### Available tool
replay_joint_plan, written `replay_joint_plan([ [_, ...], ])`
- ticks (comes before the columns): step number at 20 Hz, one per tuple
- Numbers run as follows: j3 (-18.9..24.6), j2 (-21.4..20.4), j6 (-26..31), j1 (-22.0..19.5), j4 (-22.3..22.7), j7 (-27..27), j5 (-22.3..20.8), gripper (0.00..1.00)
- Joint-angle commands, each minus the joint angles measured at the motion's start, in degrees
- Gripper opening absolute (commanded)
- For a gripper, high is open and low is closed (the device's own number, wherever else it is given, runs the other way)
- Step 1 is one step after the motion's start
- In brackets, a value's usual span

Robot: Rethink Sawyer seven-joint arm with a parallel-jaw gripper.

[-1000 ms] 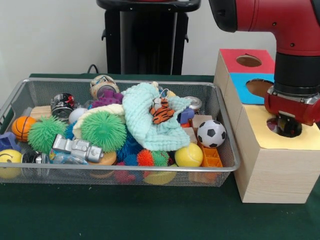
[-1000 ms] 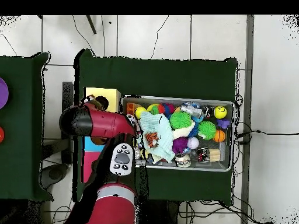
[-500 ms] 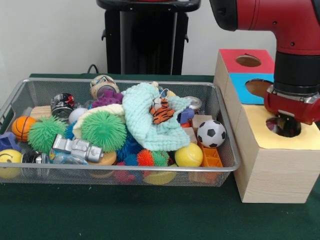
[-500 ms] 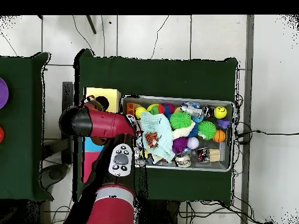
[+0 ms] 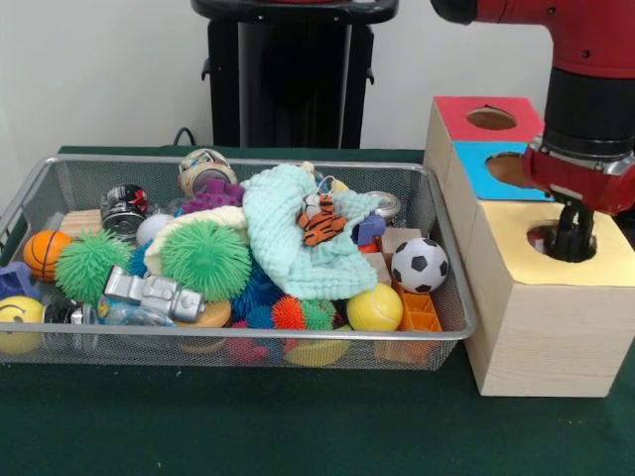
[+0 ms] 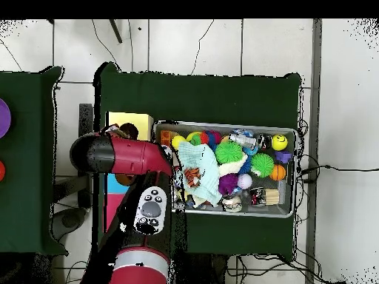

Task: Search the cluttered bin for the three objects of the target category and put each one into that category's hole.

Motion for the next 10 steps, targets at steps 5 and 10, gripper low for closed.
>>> replay_joint_plan([
  [5,1.1,-4.2,10.9,-0.8,3.3,-1.4,-5.4,0.0],
  [10,1.8,-8.6,13.8,-4.3,4.3,-5.9,-7.8,0.0],
])
